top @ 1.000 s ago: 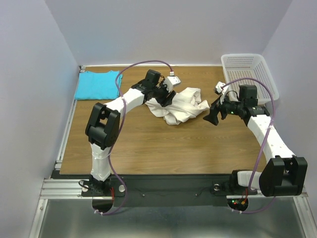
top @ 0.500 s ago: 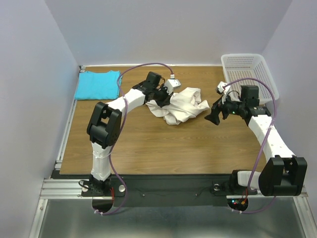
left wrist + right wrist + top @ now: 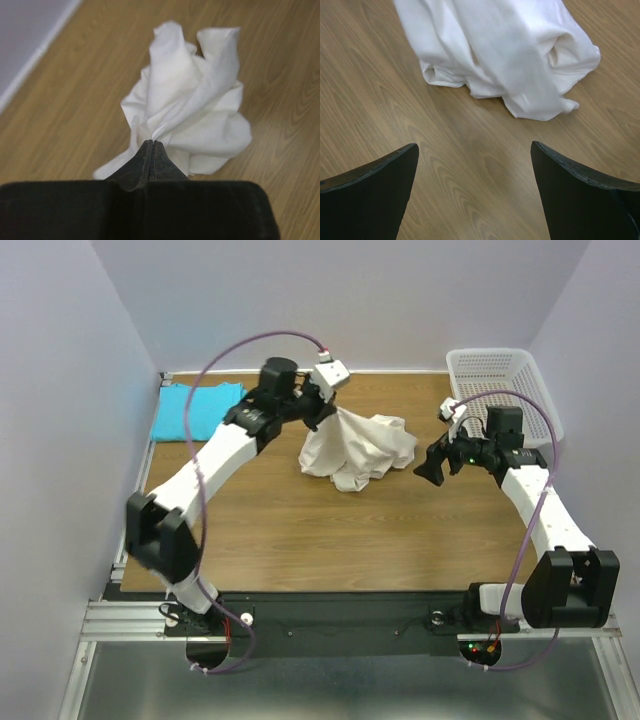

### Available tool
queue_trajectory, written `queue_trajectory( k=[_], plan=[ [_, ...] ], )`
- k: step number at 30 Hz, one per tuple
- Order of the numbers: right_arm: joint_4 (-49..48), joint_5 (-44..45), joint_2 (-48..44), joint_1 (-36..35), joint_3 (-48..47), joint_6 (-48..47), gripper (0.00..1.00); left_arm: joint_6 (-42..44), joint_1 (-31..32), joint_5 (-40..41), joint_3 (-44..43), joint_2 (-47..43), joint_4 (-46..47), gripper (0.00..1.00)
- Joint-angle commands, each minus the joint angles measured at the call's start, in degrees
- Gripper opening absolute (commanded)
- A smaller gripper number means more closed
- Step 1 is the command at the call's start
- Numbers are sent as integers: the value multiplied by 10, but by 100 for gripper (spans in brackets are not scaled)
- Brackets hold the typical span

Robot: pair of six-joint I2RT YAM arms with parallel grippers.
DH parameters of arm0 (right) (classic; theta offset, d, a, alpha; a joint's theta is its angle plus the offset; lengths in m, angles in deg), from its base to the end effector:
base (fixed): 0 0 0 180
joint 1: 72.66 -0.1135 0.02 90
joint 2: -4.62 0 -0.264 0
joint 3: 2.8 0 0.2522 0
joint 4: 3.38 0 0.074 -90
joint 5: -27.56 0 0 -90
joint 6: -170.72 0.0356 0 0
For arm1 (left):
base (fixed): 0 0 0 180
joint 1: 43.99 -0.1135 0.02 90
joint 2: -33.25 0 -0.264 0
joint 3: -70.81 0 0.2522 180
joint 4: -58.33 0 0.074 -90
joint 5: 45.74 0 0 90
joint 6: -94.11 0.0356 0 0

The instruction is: Fold and stack the t-shirts

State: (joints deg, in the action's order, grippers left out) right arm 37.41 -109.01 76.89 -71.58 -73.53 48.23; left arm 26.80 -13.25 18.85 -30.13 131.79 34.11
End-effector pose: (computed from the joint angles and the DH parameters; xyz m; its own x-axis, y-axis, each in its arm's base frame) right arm 0.2650 0.0209 0.2919 -0.2865 -0.3639 -0.8863 -0.8035 0.5951 0.0154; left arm 0.3444 -0.2226 0.3457 0.0154 0.3962 -0.9180 0.8651 0.4551 0.2110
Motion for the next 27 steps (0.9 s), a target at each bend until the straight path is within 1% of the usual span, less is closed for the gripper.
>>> queue_trajectory(
  k=[1,8,13,15,16,19,24,27],
  plan=[
    [-10,2,16,3,-46,29,99,-30,3,-3,24,-148,64,0],
    [-6,-25,36,2,-94,37,99,-59,2,21,46,-241,70,0],
    [-5,-53,90,-6,-137,66,99,-82,2,40,49,-290,61,0],
    [-6,-48,107,-10,-152,71,98,-92,3,37,53,-302,58,0],
    [-6,-34,124,-36,-158,74,98,-94,2,38,59,-315,56,0],
    [-7,-20,158,-57,-189,80,97,-96,2,39,71,-331,50,0],
    [-9,-9,265,-80,-257,104,94,-102,2,55,107,-378,40,0],
    [-14,33,337,-104,-319,134,93,-117,2,62,133,-408,31,0]
  ],
)
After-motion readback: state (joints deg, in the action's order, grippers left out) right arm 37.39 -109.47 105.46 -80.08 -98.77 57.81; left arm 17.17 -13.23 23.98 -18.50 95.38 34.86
